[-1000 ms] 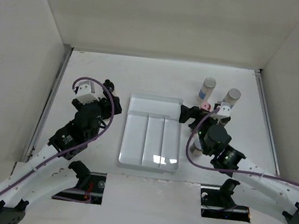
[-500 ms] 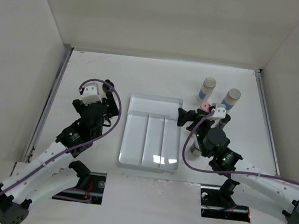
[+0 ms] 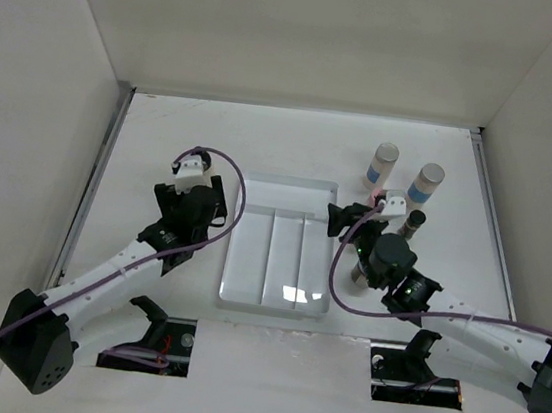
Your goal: Organize the condiment bottles
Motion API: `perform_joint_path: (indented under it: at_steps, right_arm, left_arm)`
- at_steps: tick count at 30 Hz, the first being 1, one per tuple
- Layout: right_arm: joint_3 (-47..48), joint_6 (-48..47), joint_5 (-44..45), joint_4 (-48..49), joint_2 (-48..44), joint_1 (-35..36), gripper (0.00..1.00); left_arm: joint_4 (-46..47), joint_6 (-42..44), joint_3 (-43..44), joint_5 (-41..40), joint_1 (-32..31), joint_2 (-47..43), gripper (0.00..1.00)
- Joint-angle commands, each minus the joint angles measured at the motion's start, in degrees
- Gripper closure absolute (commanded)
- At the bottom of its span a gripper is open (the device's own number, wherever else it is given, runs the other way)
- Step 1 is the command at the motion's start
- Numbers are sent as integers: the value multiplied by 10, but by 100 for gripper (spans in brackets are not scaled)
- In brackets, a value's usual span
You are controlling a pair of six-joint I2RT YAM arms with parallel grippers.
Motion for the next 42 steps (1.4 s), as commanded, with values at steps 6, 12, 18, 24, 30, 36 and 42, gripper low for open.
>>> perform_joint_path:
  at_steps: [6, 12, 18, 24, 30, 36, 42]
  right_arm:
    - [23, -13, -19, 30, 19, 17, 32]
    - [18, -6, -23, 31, 14, 15, 33]
    - [21, -5, -24, 32, 24, 14, 34]
    - [19, -5, -25, 32, 21, 11, 35]
    - [6, -1, -10, 40, -4, -2, 36]
    - [-25, 42, 59, 26, -79, -53, 38]
    - [-51, 102, 57, -15, -153, -122, 37]
  left_arm:
    - [117, -4, -17, 32, 64, 73, 12]
    - [166, -6, -24, 57, 93, 126, 14]
    - [196, -4, -11, 77, 105, 159, 32]
    - [175, 3, -26, 46, 58, 75, 61]
    - [141, 24, -11, 27, -41, -24, 61]
    - [197, 36, 89, 55, -137, 98, 62]
    - [302, 64, 204, 106, -149, 280, 64]
